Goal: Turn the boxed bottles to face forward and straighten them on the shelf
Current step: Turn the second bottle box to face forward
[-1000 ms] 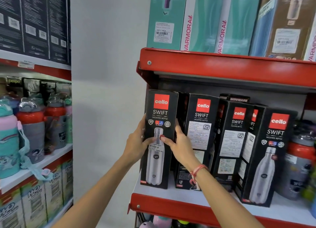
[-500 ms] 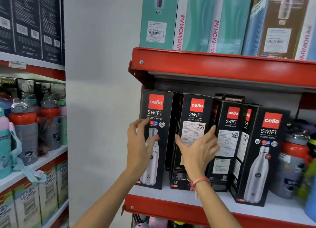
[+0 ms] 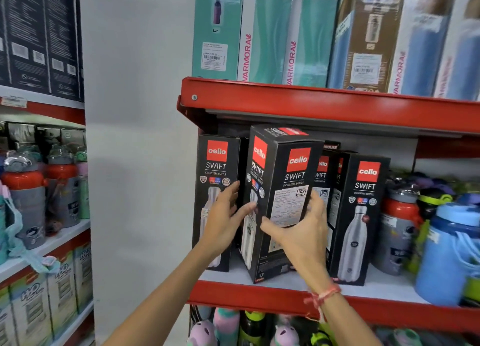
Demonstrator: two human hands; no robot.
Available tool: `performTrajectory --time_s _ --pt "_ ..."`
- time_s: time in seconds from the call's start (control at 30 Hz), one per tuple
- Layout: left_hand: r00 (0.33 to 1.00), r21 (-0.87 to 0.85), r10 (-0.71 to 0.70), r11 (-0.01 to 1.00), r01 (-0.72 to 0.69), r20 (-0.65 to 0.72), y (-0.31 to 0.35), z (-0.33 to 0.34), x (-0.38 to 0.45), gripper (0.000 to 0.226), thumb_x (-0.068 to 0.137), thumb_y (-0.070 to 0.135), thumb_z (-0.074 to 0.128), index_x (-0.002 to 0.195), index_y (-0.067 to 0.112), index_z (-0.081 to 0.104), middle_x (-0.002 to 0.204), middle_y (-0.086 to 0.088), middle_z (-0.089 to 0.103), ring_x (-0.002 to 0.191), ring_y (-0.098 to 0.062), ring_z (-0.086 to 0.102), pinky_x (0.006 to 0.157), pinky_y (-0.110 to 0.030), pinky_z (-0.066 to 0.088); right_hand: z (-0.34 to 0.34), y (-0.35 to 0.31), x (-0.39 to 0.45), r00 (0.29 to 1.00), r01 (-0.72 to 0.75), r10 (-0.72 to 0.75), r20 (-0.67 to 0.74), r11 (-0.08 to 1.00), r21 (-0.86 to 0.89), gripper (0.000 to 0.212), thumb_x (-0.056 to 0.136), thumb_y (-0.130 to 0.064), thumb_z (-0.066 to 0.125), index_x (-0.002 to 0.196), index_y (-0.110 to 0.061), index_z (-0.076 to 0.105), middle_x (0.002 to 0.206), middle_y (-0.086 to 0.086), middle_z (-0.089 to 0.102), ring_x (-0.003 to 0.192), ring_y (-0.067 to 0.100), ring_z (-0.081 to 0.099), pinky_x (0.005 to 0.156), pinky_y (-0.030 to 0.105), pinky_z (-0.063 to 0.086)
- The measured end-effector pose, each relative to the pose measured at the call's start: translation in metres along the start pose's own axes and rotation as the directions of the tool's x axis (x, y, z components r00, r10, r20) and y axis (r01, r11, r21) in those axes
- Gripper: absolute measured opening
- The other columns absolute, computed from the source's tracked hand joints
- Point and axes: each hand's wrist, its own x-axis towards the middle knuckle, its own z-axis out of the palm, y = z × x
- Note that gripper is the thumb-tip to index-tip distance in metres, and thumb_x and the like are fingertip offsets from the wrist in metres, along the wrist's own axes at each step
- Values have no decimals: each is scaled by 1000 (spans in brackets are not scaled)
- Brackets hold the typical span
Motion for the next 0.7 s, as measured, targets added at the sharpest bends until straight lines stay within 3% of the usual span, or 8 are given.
performTrajectory --time_s 0.1,0.23,0.3,0.4,0.47,0.53,0.63,0.7 --pt "988 -40 -26 999 33 154 10 -5 -4 71 85 27 68 146 24 32 132 16 50 122 2 49 94 -12 43 -28 -4 2 997 47 -53 50 991 122 102 39 -60 76 128 -31 36 108 -34 46 99 -11 49 78 5 35" --pt "947 -124 -17 990 60 321 25 -7 -8 57 78 26 73 130 26 48 117 10 71 111 -5 65 88 -18 54 -52 1 3 979 -12 -26 204 983 183 103 39 -56 78 132 -37 37 113 -32 50 111 3 52 89 24 43" --pt "958 -129 1 991 38 288 29 -7 -10 55 76 21 78 124 26 52 112 9 73 107 -9 68 83 -18 55 -59 1 8 952 -28 -32 304 981 191 104 43 -52 78 138 -39 37 117 -29 54 116 6 53 94 31 45" --pt "983 -92 33 996 -16 181 32 -1 -11 57 76 21 80 126 21 52 113 5 73 104 -10 69 82 -19 55 -67 -7 25 876 -41 -66 479 977 209 84 52 -47 78 122 -65 36 113 -39 58 111 -13 51 85 11 44" --pt "993 -43 53 998 -49 107 33 5 -10 62 75 27 80 129 22 50 113 11 71 104 -4 67 82 -15 54 -68 -13 40 823 -51 -65 564 981 188 88 61 -42 80 132 -58 31 117 -39 57 112 -14 50 87 8 44" --pt "996 41 77 996 -79 54 31 11 -8 69 74 31 79 135 23 46 112 19 68 106 2 64 85 -13 53 -65 -14 52 814 -40 -61 578 986 160 93 71 -30 81 146 -39 27 126 -22 59 116 -1 55 94 23 48" --pt "996 114 89 990 -88 -4 23 19 -4 74 77 31 77 142 23 40 117 13 68 109 -1 63 96 -26 53 -54 -10 59 833 21 -110 542 986 168 79 83 -14 71 146 -37 30 121 -17 63 106 5 63 73 21 55" --pt "993 156 95 984 -84 -64 17 22 0 72 79 29 76 142 23 41 118 7 70 108 -5 65 97 -34 54 -43 -6 62 844 38 -119 523 986 163 77 88 -10 64 148 -38 25 119 -20 59 105 2 62 70 16 53"
